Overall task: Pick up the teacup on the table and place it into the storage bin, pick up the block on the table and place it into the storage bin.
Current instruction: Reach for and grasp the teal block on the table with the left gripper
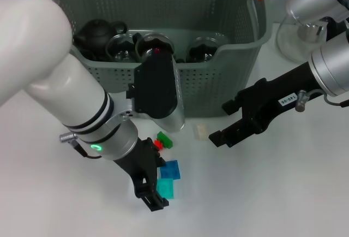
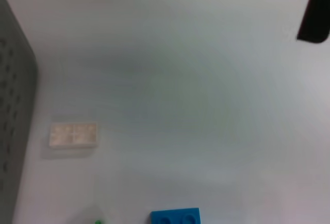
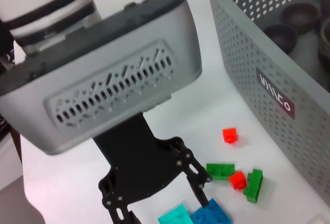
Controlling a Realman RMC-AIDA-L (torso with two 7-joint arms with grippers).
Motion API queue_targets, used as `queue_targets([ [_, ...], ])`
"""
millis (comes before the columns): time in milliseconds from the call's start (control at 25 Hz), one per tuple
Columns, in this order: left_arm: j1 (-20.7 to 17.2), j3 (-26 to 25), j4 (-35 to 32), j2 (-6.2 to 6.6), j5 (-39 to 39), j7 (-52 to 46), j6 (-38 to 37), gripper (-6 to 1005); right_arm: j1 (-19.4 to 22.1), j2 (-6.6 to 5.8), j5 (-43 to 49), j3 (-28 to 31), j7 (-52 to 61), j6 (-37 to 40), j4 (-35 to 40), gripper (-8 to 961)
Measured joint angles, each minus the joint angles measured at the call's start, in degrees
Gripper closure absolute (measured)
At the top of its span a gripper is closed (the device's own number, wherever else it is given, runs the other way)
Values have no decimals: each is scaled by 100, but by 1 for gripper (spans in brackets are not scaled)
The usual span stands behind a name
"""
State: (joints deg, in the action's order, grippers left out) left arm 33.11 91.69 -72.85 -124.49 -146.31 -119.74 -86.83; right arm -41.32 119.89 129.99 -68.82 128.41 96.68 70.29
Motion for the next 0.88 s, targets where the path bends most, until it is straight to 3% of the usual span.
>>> queue_targets([
  [880,-82,95,87,-10,-196,-202,-27,196,-6,0,9,0,-44,0,-7,25],
])
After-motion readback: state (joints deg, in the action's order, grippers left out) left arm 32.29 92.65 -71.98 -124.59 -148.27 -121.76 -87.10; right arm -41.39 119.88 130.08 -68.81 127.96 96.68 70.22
